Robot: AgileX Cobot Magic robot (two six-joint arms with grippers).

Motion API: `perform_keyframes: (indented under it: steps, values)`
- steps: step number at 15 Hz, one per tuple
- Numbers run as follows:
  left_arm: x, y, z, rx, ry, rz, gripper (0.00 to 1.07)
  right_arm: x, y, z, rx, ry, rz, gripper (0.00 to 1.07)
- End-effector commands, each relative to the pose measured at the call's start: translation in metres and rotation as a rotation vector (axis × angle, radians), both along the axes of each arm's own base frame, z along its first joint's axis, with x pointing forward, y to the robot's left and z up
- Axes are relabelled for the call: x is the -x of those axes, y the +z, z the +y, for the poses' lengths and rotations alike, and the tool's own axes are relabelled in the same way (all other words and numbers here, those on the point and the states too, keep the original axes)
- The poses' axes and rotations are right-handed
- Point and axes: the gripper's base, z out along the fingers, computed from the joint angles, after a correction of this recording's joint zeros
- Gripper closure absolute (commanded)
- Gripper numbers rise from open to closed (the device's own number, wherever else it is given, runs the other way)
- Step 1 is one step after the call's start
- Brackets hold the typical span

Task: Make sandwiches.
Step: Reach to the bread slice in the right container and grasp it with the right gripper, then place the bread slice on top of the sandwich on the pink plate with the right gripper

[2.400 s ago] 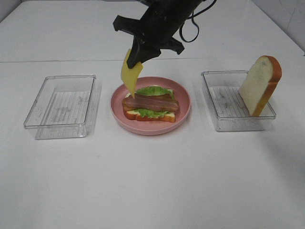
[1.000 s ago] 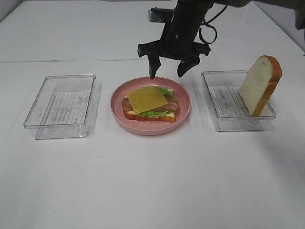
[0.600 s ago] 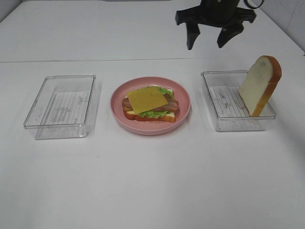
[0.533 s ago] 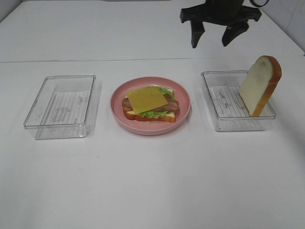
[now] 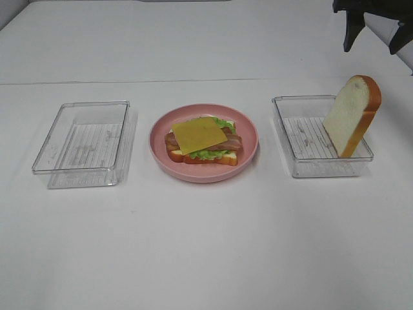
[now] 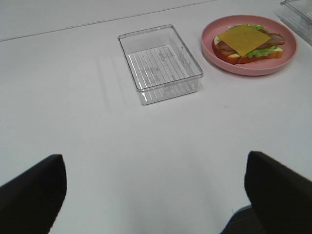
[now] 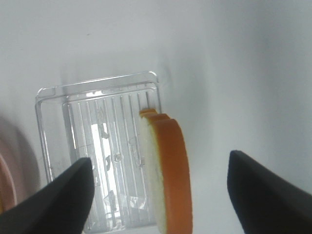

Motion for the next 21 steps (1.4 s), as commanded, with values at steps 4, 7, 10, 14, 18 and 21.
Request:
perform_keyframes:
  steps: [4,7,10,14,18,21]
  values:
    - [0.002,-0.001,0.000,0.014,0.002,-0.026,0.13,0.015,-0.029,-0.014,-0.042,0.044,0.169,0.35]
    - [0.002,-0.001,0.000,0.014,0.002,-0.026,0.13,0.013,-0.045,-0.009,-0.085,0.059,0.195,0.36]
    - [0.002,-0.001,0.000,0.014,0.002,-0.026,0.13,0.009,-0.066,-0.008,-0.097,0.063,0.248,0.37]
    - [0.002,-0.001,0.000,0.014,0.002,-0.026,0.13,0.008,-0.071,-0.007,-0.097,0.064,0.268,0.79]
    - [0.002,-0.001,0.000,0.014,0.002,-0.026,0.13,0.010,-0.071,-0.007,-0.098,0.062,0.285,1.07]
    - [0.002,-0.001,0.000,0.014,0.002,-0.026,0.13,0.013,-0.052,-0.005,-0.115,0.056,0.232,1.07]
